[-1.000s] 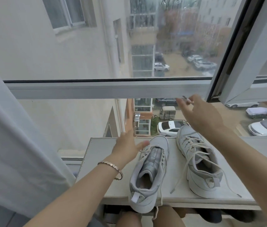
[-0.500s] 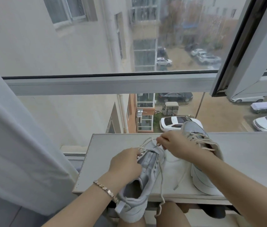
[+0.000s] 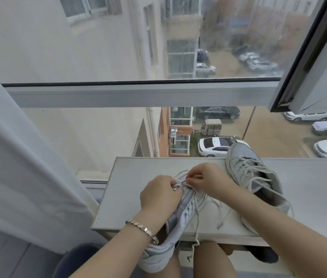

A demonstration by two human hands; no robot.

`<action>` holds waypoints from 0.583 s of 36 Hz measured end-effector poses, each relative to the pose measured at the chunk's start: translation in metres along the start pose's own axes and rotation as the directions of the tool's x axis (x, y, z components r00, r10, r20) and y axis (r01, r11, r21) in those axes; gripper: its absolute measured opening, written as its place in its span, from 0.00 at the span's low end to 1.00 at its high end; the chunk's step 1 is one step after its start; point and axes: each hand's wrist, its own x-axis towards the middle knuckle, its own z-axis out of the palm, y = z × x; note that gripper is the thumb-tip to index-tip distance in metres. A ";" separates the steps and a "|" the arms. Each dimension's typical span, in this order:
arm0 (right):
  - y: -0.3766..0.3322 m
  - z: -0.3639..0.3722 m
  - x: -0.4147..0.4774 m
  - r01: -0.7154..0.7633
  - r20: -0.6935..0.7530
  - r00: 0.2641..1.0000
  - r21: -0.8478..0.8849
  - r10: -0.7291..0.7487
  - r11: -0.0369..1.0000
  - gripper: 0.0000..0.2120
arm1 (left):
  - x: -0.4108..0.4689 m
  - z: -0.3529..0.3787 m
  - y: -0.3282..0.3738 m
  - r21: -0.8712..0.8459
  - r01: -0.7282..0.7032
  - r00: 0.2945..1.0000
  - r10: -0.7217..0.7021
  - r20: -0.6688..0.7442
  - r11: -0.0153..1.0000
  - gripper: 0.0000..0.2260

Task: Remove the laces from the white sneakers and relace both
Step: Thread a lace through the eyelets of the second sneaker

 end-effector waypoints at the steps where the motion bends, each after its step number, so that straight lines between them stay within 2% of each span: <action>1: 0.000 0.001 0.001 0.013 -0.005 1.000 -0.022 -0.014 1.000 0.05 | 0.000 0.000 -0.001 -0.007 -0.003 1.000 0.003 -0.006 1.000 0.08; 7: -0.006 0.001 0.004 0.099 0.038 0.995 -0.156 -0.094 0.983 0.07 | 0.000 0.000 -0.005 -0.067 0.003 0.999 -0.005 -0.032 0.998 0.09; 13: -0.010 -0.001 0.006 0.182 0.111 0.981 -0.213 -0.161 0.960 0.08 | -0.004 0.002 -0.005 -0.064 -0.014 0.996 0.008 -0.094 0.998 0.09; 16: -0.008 -0.001 0.009 0.197 0.127 0.976 -0.184 -0.175 0.963 0.07 | -0.005 0.002 -0.005 -0.068 -0.016 0.993 0.008 -0.117 0.998 0.08; 21: -0.004 -0.004 0.015 0.160 0.194 0.969 -0.023 -0.153 0.987 0.06 | -0.006 0.003 -0.004 -0.046 -0.011 0.991 0.005 -0.132 0.999 0.09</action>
